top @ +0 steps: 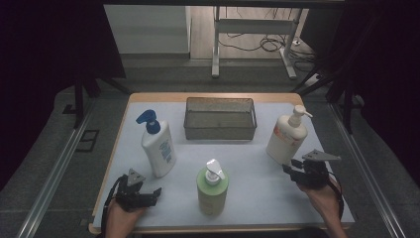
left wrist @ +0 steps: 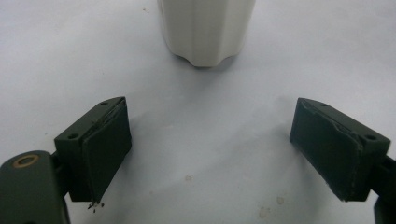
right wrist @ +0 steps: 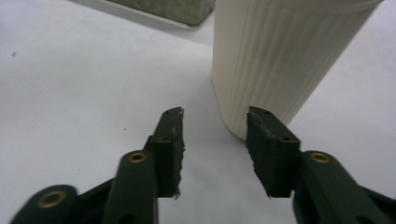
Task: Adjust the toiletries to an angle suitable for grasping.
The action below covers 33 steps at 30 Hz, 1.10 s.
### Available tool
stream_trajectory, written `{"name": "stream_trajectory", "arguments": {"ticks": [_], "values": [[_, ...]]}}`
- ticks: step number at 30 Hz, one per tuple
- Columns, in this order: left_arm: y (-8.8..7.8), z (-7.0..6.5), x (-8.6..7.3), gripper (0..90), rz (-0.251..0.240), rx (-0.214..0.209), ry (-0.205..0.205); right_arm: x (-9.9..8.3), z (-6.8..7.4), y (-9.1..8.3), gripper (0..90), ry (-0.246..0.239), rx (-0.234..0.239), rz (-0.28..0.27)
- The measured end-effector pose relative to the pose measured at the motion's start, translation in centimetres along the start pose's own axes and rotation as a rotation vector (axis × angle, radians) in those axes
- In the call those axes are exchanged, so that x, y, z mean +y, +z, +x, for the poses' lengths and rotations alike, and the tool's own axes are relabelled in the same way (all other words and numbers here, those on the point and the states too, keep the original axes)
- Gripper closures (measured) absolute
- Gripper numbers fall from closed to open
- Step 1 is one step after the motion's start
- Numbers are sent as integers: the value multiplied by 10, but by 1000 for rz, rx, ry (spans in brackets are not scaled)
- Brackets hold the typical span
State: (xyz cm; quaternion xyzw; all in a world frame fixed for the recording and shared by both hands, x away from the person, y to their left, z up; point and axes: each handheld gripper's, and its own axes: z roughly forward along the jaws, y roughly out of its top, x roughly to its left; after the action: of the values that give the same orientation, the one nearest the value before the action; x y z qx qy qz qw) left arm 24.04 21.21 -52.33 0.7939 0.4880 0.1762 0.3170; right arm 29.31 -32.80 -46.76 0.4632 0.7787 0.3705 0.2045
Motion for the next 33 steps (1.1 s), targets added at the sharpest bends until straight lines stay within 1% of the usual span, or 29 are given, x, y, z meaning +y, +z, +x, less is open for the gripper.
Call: {"name": "stream_trajectory", "arguments": {"ticks": [1, 3, 4, 6, 7, 10, 11, 14, 16, 18, 21, 22, 24, 27, 29, 33], "values": [[0, 0, 0, 123, 0, 0, 0, 0, 0, 0, 532, 0, 0, 0], [0, 0, 0, 122, 0, 0, 0, 2, -7, -7, 487, 17, 9, -11], [0, 0, 0, 122, 0, 0, 0, 2, -7, -7, 487, 17, 9, -11], [0, 0, 0, 122, 0, 0, -1, 4, -11, -10, 457, 27, 14, -16], [0, 0, 0, 122, 0, 0, -1, 6, -14, -13, 439, 28, 19, -19], [0, 0, 0, 122, 0, 0, -1, 9, -16, -15, 421, 27, 22, -24], [0, 0, 0, 122, 0, 0, -1, 13, -19, -17, 401, 29, 23, -26], [0, 0, 0, 122, -1, -1, -2, 16, -22, -18, 388, 22, 25, -24], [0, 0, 0, 122, 0, -1, -1, 23, -26, -19, 375, 18, 28, -26], [0, 0, 0, 122, 0, -1, -1, 24, -26, -19, 366, 14, 29, -27], [0, 0, 0, 122, 0, -1, -1, 32, -29, -18, 361, 8, 28, -30], [0, 0, 0, 122, 0, -1, -1, 37, -31, -17, 361, 5, 23, -30], [0, 0, 0, 122, 0, -1, -1, 38, -31, -16, 361, 3, 24, -33], [0, 0, 0, 122, 0, -1, -1, 47, -35, -13, 358, -4, 20, -42], [0, 0, 0, 122, 0, -1, -1, 49, -36, -12, 359, -7, 19, -41], [0, 0, 0, 122, 0, -2, -2, 56, -39, -7, 353, -3, 22, -47]]}}
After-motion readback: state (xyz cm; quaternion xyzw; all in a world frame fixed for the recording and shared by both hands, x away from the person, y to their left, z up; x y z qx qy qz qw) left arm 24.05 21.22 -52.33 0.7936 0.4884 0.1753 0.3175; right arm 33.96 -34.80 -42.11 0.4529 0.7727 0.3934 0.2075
